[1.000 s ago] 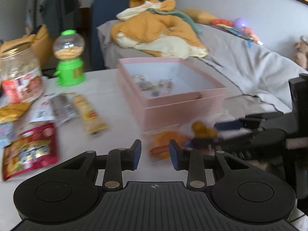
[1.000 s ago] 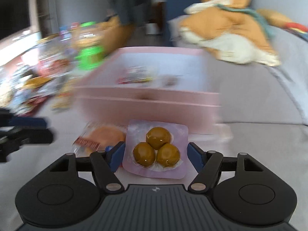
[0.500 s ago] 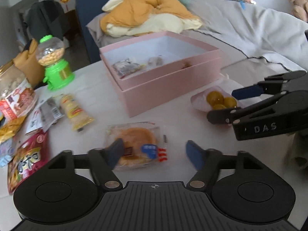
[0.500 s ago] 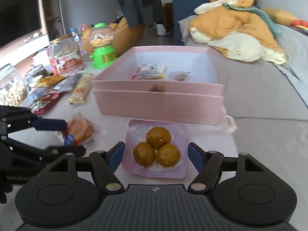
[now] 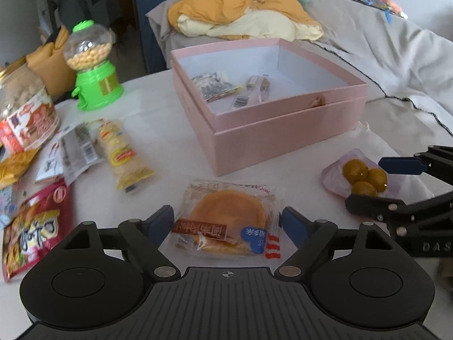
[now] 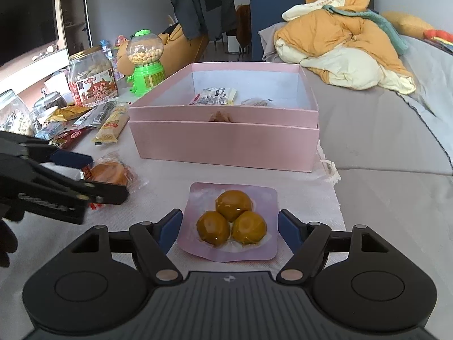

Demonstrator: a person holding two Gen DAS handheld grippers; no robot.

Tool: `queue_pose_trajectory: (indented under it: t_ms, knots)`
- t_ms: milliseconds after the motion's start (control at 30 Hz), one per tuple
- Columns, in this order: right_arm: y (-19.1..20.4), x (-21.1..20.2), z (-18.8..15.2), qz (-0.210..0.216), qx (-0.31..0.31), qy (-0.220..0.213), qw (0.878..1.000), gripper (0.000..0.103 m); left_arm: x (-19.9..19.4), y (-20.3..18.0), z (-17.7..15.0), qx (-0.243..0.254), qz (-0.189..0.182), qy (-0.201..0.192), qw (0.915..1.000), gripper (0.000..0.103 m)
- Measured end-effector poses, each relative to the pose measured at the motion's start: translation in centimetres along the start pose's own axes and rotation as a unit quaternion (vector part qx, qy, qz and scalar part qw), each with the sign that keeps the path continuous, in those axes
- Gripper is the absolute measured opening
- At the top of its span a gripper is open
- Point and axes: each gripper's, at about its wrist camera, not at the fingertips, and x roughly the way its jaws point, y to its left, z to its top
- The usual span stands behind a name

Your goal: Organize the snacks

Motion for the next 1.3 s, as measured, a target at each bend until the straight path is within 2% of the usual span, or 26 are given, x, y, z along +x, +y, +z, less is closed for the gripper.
queue_pose_trajectory:
  t_ms: [67,267,400,533,600,700,733,767,833,933,1033,1100,1167,1300]
  knots:
    - [0.2,-0.3,0.0,0.002,-0.004,0.000,1.000,0.074,-0.4,-0.3,-0.1,0.003,-0.006,-0.003,1.0000,0.080]
    - [0.2,-1.6,-0.5,0.002,-0.024,-0.003,1.000,0.074,-2.0,-0.4,-0.3,-0.006,-0.031,-0.022,0.9993,0.075]
    - [-0.1,-2.8,-0.5,-0.004,-0.029,-0.009,1.000,0.074,-5.4,-0.2,0.4,-0.017,-0.055,-0.077,0.9954,0.074]
    - [-0.2,-4.6,0.0,-0.001,-0.037,-0.030,0.999,0.074,-8.0,0.5,4.8,-0.030,-0.063,-0.157,0.9851,0.074]
    - [0.1,-5.0,0.4,0.000,-0.042,-0.039,0.998,0.074,-7.4,0.5,7.6,-0.039,-0.073,-0.176,0.9809,0.075]
    - [0.7,-5.0,0.8,0.003,-0.046,-0.045,0.998,0.074,-3.0,1.6,11.1,-0.095,-0.129,-0.155,0.9749,0.079]
    - [0.8,-4.9,0.8,0.005,-0.046,-0.043,0.998,0.074,-1.2,2.0,11.6,-0.117,-0.132,-0.150,0.9729,0.079]
    - [0.9,-4.8,0.9,0.007,-0.046,-0.041,0.998,0.074,-0.1,2.3,11.6,-0.130,-0.123,-0.153,0.9720,0.075]
    - [0.9,-4.6,0.8,0.006,-0.045,-0.036,0.998,0.074,0.3,2.8,10.9,-0.137,-0.101,-0.178,0.9692,0.070]
    - [0.3,-5.1,1.0,-0.003,-0.041,-0.041,0.998,0.074,-1.4,4.3,8.9,-0.153,-0.117,-0.211,0.9584,0.071]
    - [-0.7,-5.9,2.6,0.002,-0.027,-0.061,0.998,0.073,-3.2,6.0,6.5,-0.160,-0.091,-0.219,0.9582,0.071]
    - [-1.1,-6.2,4.9,0.002,-0.021,-0.081,0.997,0.073,-3.4,7.1,5.4,-0.172,-0.073,-0.205,0.9606,0.071]
    - [-1.4,-6.1,8.7,0.005,-0.012,-0.114,0.993,0.074,-2.9,8.2,4.3,-0.192,-0.064,-0.178,0.9629,0.071]
    - [-2.1,-3.3,15.8,0.013,0.010,-0.136,0.991,0.078,-3.6,10.9,1.1,-0.225,-0.032,-0.160,0.9605,0.071]
